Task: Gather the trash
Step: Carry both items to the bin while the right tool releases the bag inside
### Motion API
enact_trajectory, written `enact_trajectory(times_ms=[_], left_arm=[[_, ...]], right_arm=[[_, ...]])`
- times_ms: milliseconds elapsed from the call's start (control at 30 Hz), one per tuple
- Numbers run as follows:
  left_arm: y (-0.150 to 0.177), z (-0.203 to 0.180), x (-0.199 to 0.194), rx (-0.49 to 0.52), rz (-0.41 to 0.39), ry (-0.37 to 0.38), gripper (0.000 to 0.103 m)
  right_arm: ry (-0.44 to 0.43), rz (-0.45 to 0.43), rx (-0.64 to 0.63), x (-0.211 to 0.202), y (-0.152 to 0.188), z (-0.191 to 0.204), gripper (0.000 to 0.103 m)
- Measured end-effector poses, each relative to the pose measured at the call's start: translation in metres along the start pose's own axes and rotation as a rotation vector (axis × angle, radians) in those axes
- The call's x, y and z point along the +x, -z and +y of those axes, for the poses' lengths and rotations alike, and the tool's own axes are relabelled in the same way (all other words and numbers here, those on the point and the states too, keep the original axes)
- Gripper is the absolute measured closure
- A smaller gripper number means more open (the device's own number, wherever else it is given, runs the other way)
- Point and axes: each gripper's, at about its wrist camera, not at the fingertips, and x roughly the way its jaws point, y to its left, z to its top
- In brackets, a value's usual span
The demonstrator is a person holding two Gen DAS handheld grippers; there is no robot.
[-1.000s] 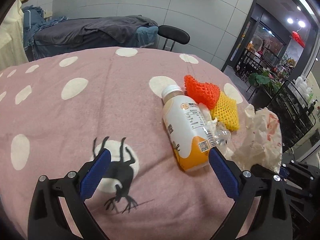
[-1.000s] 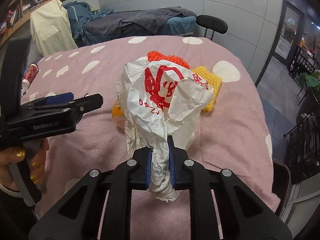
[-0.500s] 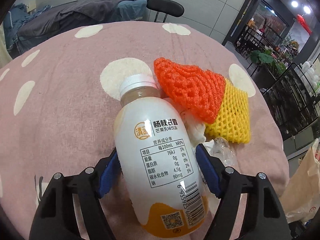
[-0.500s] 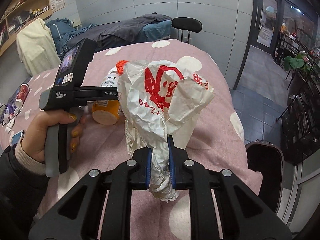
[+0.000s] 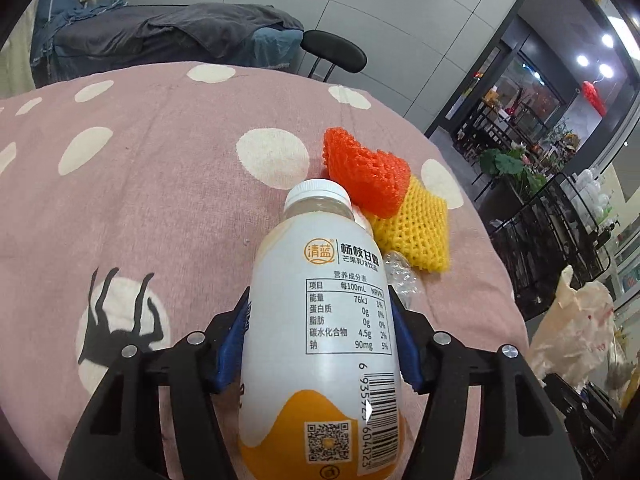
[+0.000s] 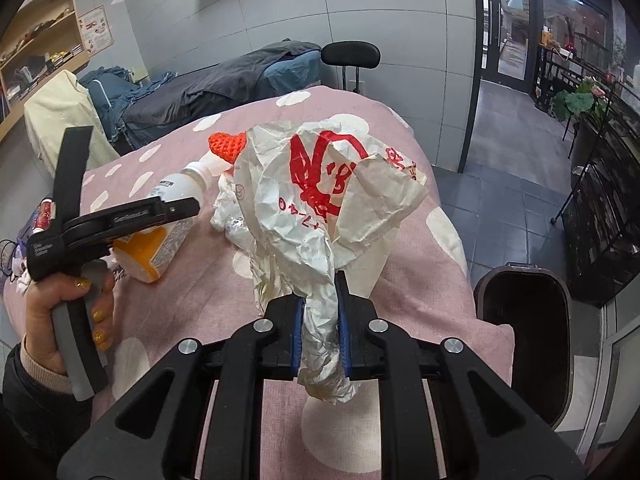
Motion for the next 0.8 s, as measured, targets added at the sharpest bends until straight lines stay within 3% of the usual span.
enact_trajectory(times_ms=[200, 367, 800], left_arm=[[0.018, -0.015, -0.03, 0.018, -0.077, 0.028, 0.043], [0.033, -0.049, -0.047, 0.077, -0.116, 0.058, 0.043], [0.06, -0.137, -0.03, 0.227, -0.064, 0.203, 0.042]], right_arm=[[-0.008, -0.037, 0.041, -0.013, 0.012, -0.016, 0.088], [0.008, -0.063, 0.076, -0.027, 0.024, -0.034, 0.088], [0.159, -0.091, 0.284, -0.055, 0.058, -0.132, 0.088]])
